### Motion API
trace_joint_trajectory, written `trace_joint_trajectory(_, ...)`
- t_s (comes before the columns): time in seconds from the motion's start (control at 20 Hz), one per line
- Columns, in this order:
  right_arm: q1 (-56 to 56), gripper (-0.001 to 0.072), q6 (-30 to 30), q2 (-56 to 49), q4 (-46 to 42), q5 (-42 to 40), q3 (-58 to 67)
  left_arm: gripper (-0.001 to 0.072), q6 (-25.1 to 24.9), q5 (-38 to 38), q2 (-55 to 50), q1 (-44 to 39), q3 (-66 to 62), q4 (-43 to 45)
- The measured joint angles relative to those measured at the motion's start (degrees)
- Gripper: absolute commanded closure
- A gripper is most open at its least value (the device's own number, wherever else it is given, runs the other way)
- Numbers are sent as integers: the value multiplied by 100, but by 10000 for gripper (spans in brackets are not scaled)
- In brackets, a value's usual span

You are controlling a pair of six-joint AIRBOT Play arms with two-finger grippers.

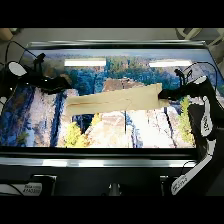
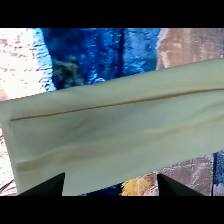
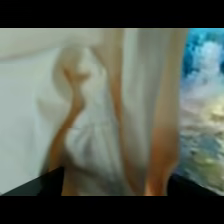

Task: Fold the shirts.

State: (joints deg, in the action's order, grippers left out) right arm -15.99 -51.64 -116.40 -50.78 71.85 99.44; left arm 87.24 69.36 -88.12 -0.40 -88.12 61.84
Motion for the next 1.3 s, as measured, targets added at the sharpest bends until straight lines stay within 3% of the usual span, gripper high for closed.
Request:
trace_joint_trajectory(0.05,76,79,-33,-59,146,37,2,-13,0,4,103,-109,0,7)
trace_joint_trajectory(0.1,149,337,-46,-96,192,59,13,-13,-2,9,186,-223,0,4)
trace_joint_trajectory(0.15,232,682,-76,-136,210,63,2,-13,-2,11,243,-332,0,-2)
trace_joint_trajectory(0.25,367,691,-125,-151,260,229,-22,-7,-2,0,278,-533,0,0)
trace_joint_trajectory(0.3,391,691,-107,-96,433,262,-15,161,-2,-57,275,-649,7,22)
trace_joint_trajectory(0.35,407,691,-74,-2,612,317,-13,472,-2,-151,243,-774,9,2)
trace_joint_trajectory(0.4,422,691,-46,114,734,433,-11,685,-7,-271,170,-922,15,-7)
trace_joint_trajectory(0.6,494,691,7,876,1069,981,-11,683,-22,-1054,-352,-1543,17,-273)
trace_joint_trajectory(0.85,769,691,-153,1996,1169,1478,-11,683,-31,-1930,-1375,-2260,20,-1679)
trace_joint_trajectory(1.3,1134,691,-577,3165,595,2135,-9,686,-1121,-2817,-2428,-3501,4,-4310)
